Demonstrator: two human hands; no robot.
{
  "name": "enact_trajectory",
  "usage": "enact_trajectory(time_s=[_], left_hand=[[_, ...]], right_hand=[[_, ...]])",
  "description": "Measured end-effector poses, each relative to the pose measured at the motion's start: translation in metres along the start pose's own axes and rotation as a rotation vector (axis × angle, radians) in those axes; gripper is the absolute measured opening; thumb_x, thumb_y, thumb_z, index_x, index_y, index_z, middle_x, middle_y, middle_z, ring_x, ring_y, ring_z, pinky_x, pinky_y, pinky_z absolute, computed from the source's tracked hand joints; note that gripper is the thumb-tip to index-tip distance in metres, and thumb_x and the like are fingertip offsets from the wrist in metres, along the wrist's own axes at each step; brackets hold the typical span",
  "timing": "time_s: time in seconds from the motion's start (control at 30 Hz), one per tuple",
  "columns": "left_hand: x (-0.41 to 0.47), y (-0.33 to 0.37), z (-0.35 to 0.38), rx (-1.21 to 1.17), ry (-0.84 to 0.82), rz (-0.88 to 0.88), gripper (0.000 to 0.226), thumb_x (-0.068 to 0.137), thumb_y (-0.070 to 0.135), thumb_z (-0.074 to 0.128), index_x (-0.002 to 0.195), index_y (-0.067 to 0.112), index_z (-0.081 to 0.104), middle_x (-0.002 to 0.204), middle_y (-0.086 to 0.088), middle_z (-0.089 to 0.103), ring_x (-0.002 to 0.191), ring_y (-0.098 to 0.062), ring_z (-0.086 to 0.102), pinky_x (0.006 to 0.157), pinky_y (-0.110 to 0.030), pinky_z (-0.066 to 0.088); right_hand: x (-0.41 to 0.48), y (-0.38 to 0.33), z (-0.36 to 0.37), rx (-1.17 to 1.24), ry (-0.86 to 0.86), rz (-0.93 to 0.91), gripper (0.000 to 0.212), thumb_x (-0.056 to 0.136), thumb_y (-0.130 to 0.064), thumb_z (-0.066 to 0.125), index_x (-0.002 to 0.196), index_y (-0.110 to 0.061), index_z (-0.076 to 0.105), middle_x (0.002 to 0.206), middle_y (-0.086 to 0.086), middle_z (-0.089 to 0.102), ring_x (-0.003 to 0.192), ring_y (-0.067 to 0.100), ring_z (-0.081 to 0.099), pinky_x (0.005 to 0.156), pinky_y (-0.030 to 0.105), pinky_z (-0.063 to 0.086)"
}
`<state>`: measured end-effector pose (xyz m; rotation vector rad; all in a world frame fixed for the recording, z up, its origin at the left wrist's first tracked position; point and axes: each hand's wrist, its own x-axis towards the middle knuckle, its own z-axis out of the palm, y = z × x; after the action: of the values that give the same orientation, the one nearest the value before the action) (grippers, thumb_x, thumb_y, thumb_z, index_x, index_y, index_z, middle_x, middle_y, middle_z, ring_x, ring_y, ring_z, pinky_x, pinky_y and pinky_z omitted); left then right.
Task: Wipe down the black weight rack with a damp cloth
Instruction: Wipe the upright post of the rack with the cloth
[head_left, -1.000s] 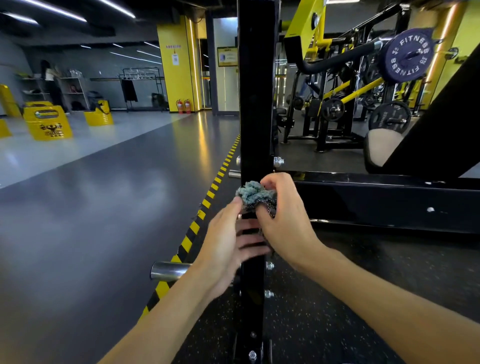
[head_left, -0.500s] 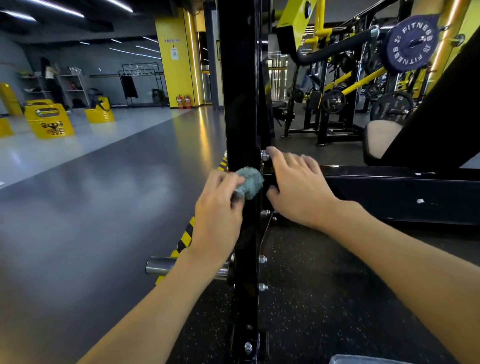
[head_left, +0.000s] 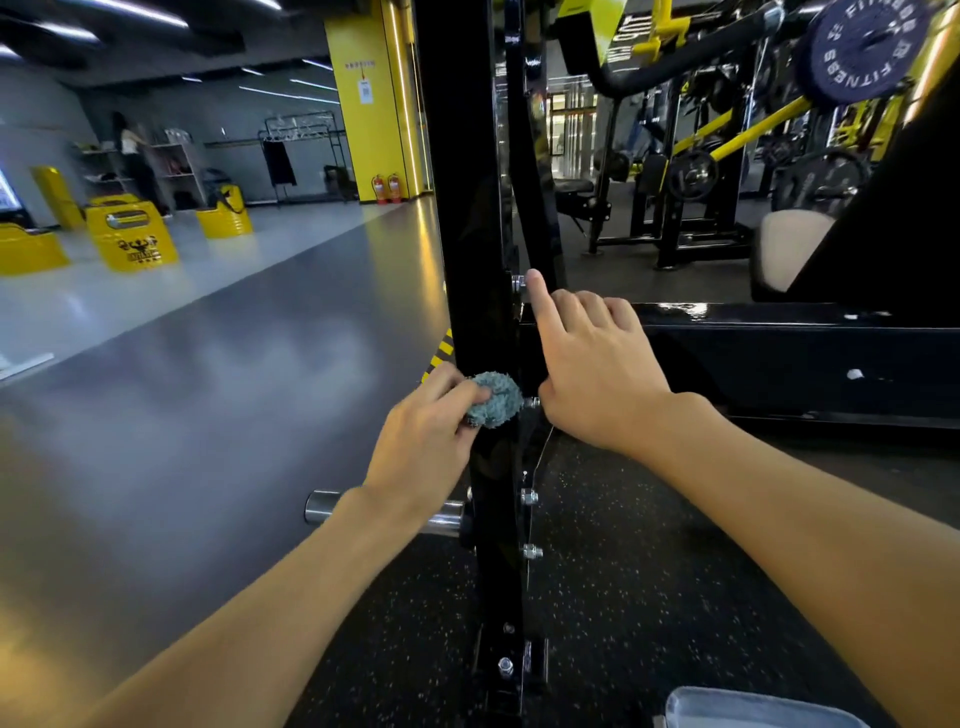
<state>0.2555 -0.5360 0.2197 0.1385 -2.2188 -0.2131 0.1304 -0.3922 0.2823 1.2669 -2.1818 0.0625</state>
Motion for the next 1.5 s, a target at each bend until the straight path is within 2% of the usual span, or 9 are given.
enact_trajectory(time_s=[0.2,0.33,0.5,0.6,0.77,0.9,1.03,1.2,1.5], left_hand=[[-0.02,0.006,0.007,0.01,-0.055,-0.088,0.037,0.064,-0.017,0.076,0.094,0.004,0.068,0.094,-0.006,0.059,0.075,-0.018,0.056,0.066,-0.028,0.049],[-0.011,0.002,0.007,0.033,-0.01,-0.064,0.033,0.067,-0.015,0.074,0.095,0.003,0.069,0.093,-0.004,0.058,0.076,-0.016,0.053,0.062,-0.033,0.048],[-0.028,0.003,0.016,0.089,-0.115,0.028,0.039,0.064,-0.018,0.075,0.096,0.003,0.07,0.095,-0.005,0.058,0.073,-0.014,0.052,0.065,-0.016,0.037],[-0.027,-0.007,0.015,0.174,-0.147,0.18,0.036,0.068,-0.013,0.071,0.1,0.006,0.071,0.095,-0.007,0.057,0.071,-0.023,0.057,0.054,-0.026,0.045],[-0.031,-0.024,0.031,0.153,-0.006,0.257,0.037,0.081,-0.001,0.047,0.108,0.001,0.071,0.111,-0.012,0.056,0.094,-0.027,0.06,0.08,-0.019,0.043],[-0.052,-0.04,0.048,0.203,-0.115,0.51,0.031,0.082,-0.004,0.053,0.109,0.003,0.067,0.112,-0.012,0.054,0.088,-0.035,0.061,0.071,-0.045,0.056],[-0.05,-0.045,0.052,0.126,0.033,0.391,0.034,0.076,-0.01,0.063,0.106,0.002,0.071,0.103,-0.016,0.061,0.089,-0.026,0.059,0.076,-0.025,0.048],[-0.082,-0.051,0.063,0.13,-0.163,0.462,0.034,0.078,0.006,0.046,0.107,0.009,0.063,0.093,-0.012,0.058,0.077,-0.031,0.059,0.056,-0.042,0.052],[-0.095,-0.055,0.069,0.091,-0.182,0.412,0.03,0.075,0.001,0.053,0.099,0.002,0.071,0.08,-0.009,0.05,0.065,-0.023,0.048,0.049,-0.033,0.043]], right_hand=[[-0.032,-0.01,0.011,0.127,0.153,-0.027,0.056,0.08,-0.019,0.062,0.134,-0.007,0.053,0.148,0.02,0.043,0.141,0.034,0.034,0.116,0.052,0.024],[-0.062,-0.02,0.038,0.449,0.275,-0.033,0.017,0.083,-0.007,0.048,0.087,-0.008,0.065,0.099,0.007,0.061,0.089,0.027,0.06,0.078,0.041,0.049],[-0.065,-0.033,0.097,0.927,-0.326,0.403,0.044,0.094,-0.011,0.047,0.138,-0.017,0.05,0.127,0.004,0.059,0.108,0.022,0.059,0.087,0.036,0.052],[-0.061,-0.047,0.12,1.132,-0.43,0.373,0.044,0.097,-0.009,0.044,0.14,-0.018,0.044,0.119,0.002,0.059,0.083,0.01,0.056,0.06,0.017,0.044],[-0.063,-0.065,0.159,1.064,-0.209,0.485,0.019,0.098,-0.009,0.042,0.113,-0.013,0.054,0.115,0.002,0.053,0.1,0.019,0.055,0.091,0.04,0.048],[-0.076,-0.08,0.178,1.059,-0.041,0.523,0.02,0.091,0.006,0.047,0.1,-0.011,0.053,0.105,0.0,0.049,0.089,0.018,0.052,0.081,0.034,0.047],[-0.087,-0.092,0.181,1.098,0.029,0.573,0.04,0.089,0.012,0.046,0.119,-0.011,0.058,0.119,-0.005,0.051,0.103,0.011,0.053,0.083,0.016,0.044],[-0.093,-0.097,0.183,1.132,0.097,0.605,0.044,0.09,0.011,0.048,0.125,-0.012,0.061,0.119,-0.007,0.055,0.103,0.006,0.054,0.079,0.003,0.04],[-0.109,-0.096,0.2,1.396,-0.044,0.723,0.077,0.087,0.015,0.042,0.139,-0.042,0.051,0.114,-0.005,0.066,0.103,0.013,0.066,0.089,0.041,0.058]])
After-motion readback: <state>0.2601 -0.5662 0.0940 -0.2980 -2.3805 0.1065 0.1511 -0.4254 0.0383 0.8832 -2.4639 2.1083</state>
